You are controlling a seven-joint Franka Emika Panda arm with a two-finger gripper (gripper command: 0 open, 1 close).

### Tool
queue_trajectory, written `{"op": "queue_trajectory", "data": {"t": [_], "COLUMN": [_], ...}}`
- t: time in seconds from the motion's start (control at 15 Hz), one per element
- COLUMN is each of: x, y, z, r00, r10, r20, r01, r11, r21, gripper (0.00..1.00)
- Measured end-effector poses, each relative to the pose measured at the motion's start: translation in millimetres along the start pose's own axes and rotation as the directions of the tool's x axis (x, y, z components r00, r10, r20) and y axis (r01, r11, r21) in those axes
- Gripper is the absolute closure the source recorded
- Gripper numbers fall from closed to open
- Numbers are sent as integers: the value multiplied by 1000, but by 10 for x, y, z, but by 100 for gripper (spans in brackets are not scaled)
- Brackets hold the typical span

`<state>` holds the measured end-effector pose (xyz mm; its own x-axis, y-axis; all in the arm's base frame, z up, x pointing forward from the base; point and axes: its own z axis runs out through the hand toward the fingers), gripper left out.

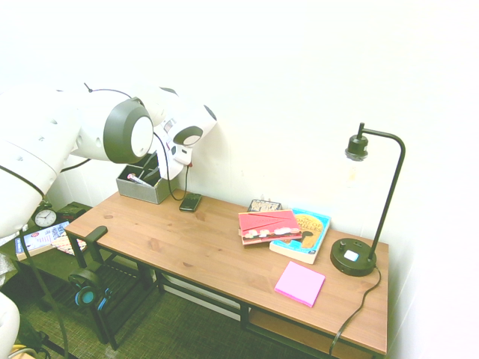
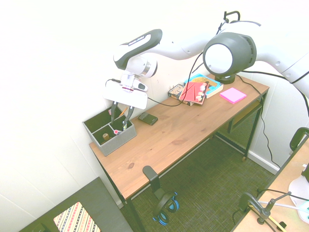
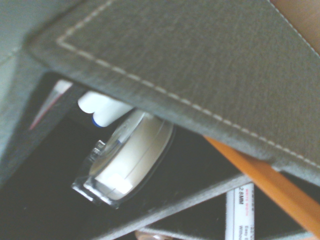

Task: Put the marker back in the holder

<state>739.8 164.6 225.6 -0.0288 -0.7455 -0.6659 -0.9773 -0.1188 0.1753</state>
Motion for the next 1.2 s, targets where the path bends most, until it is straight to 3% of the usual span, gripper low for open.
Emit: {"op": "queue_trajectory", "data": {"t": [0.27, 0.53, 0.8, 1.2], "x": [-498, -750, -912, -982], "y": [375, 943, 1635, 2528], "z": [-526, -967, -1487, -1863], "r00": [976, 896, 758, 495], "r10": [-121, -209, -306, -445], "r20": [-180, -392, -576, -746], "r01": [111, 156, 185, 295], "r11": [992, 974, 948, 894], "r21": [-66, -161, -259, -338], "gripper": [0, 0, 0, 0]}}
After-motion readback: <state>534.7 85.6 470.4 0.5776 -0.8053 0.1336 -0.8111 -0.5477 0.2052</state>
